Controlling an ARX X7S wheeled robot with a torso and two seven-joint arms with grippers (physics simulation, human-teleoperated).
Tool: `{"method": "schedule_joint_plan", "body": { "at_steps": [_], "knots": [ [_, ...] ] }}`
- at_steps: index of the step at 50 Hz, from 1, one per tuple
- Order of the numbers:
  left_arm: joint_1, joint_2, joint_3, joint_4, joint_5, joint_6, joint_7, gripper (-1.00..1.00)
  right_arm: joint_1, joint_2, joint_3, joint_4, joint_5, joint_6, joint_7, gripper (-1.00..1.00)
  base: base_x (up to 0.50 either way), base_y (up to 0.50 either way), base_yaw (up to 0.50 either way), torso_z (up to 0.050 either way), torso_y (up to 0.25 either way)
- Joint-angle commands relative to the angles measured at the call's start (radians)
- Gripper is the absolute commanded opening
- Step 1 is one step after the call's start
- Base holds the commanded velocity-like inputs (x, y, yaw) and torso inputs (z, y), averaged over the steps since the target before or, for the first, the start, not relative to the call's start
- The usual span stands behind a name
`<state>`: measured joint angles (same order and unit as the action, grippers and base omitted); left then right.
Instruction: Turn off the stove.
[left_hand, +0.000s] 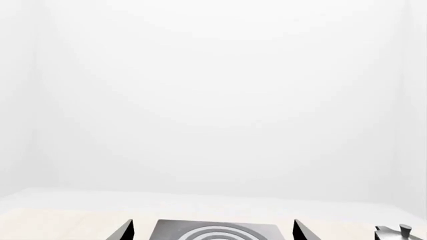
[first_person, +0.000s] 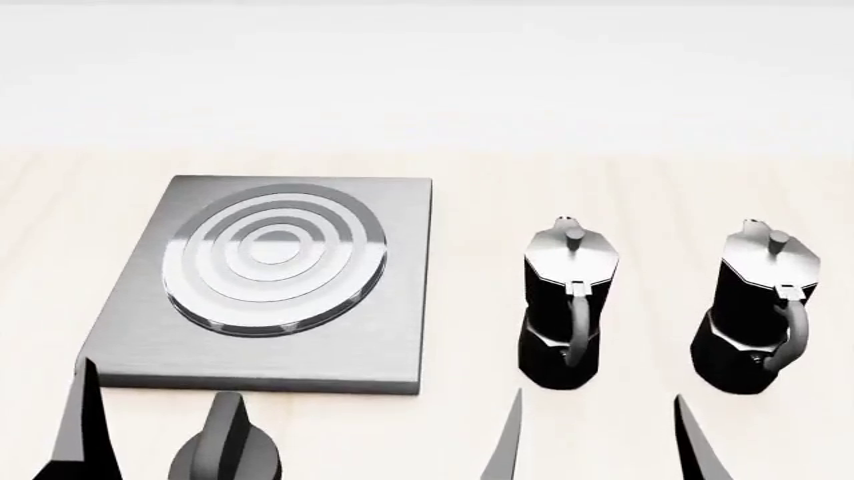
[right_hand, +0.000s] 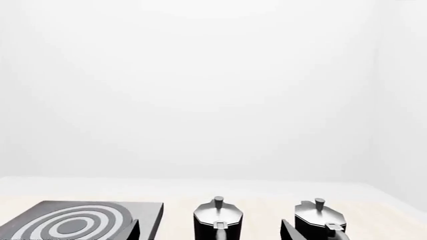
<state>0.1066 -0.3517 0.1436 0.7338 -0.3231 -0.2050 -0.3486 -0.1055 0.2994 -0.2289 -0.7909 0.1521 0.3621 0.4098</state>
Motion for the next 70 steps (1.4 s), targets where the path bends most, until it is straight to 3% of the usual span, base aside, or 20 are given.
{"method": "schedule_joint_plan", "body": {
  "at_steps": [1, 44, 70],
  "knots": [
    [-0.003, -0.003, 0.000, 0.002, -0.004, -0.003, -0.007, 1.00, -0.001, 0.008, -0.004, 0.003, 0.004, -0.007, 0.003, 1.00, 0.00, 0.00, 0.00, 0.000, 0.000],
    [0.001, -0.015, 0.021, -0.013, 0.005, 0.020, -0.012, 1.00, 0.004, 0.026, -0.013, -0.001, 0.015, -0.010, 0.027, 1.00, 0.00, 0.00, 0.00, 0.000, 0.000],
    [-0.004, -0.022, 0.024, -0.017, -0.006, 0.019, -0.020, 1.00, 0.006, 0.037, -0.019, -0.004, 0.022, -0.011, 0.038, 1.00, 0.00, 0.00, 0.00, 0.000, -0.077]
  ]
}}
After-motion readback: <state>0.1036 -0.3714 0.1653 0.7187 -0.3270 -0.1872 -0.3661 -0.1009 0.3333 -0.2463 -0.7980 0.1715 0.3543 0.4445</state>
